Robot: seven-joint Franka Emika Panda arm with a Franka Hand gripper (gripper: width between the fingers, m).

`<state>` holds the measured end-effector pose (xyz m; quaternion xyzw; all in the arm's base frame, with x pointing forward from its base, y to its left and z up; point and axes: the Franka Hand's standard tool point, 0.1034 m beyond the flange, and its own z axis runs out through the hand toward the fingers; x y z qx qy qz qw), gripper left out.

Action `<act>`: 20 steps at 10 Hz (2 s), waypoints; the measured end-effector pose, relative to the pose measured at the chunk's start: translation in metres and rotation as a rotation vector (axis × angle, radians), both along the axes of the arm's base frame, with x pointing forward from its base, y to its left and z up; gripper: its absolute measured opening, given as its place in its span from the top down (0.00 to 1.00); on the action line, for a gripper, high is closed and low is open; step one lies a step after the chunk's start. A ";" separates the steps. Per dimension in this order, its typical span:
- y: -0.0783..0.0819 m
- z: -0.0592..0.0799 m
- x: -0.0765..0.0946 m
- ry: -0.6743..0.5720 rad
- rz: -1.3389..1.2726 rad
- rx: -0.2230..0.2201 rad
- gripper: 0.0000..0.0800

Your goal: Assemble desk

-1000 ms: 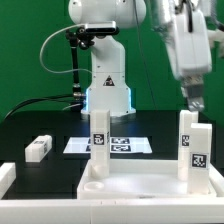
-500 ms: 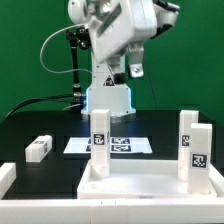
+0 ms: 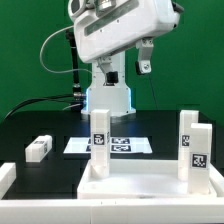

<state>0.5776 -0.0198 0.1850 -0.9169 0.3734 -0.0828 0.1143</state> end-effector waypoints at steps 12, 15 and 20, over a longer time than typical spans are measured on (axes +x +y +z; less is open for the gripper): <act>-0.135 -0.080 -0.075 0.180 0.672 -0.047 0.19; -0.161 -0.102 -0.095 0.409 0.673 0.075 0.19; -0.151 -0.108 -0.107 0.668 0.731 0.269 0.19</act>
Offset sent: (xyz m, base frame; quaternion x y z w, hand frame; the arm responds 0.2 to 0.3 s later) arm -0.0489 -0.0754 -0.0628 0.0256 -0.0324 -0.2367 0.9707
